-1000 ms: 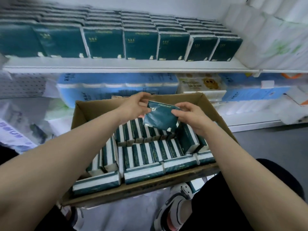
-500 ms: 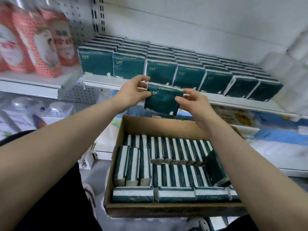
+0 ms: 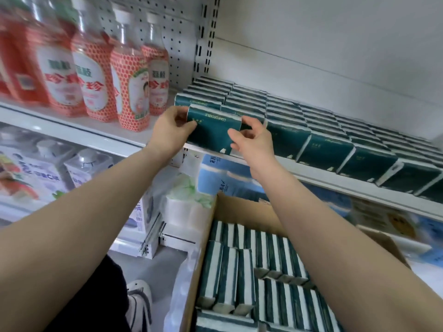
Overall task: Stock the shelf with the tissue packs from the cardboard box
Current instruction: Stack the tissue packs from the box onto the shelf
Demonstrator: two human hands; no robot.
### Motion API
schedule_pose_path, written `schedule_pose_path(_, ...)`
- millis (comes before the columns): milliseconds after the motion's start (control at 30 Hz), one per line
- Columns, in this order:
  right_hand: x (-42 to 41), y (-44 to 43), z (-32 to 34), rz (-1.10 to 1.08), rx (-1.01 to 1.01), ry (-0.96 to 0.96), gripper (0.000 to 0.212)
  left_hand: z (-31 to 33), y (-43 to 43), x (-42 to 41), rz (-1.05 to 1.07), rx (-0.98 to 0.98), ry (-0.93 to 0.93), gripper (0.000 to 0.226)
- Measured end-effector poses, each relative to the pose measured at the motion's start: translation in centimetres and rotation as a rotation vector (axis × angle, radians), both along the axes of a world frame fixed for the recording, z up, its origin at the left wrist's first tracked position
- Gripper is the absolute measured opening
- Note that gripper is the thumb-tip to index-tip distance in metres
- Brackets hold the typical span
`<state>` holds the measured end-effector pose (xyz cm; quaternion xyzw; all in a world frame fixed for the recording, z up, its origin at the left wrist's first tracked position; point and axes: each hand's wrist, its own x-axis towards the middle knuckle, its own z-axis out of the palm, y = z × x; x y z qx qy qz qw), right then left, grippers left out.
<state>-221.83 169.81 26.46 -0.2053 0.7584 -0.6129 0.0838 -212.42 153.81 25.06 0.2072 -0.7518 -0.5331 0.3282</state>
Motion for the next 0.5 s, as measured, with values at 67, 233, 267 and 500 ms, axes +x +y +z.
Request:
schedule_pose_path(67, 0.3, -1.4, -0.2, 0.007, -0.002, 0.007, 0.046, -0.2, -0.9, 0.2, 0.054, 0.035, 0.018, 0.027)
schedule_pose_path(233, 0.8, -3.4, -1.2, 0.021, -0.008, 0.028, 0.029, -0.8, -2.4, 0.3, 0.142, 0.048, 0.007, 0.030)
schedule_pose_path(267, 0.9, -3.6, -1.4, 0.026, -0.005, 0.037, 0.028, -0.8, -2.4, 0.2, 0.136, 0.048, 0.004, 0.034)
schedule_pose_path(500, 0.8, -4.2, -1.6, 0.049, 0.019, 0.097, 0.037, -1.6, -2.1, -0.1, 0.076, -0.021, -0.012, 0.046)
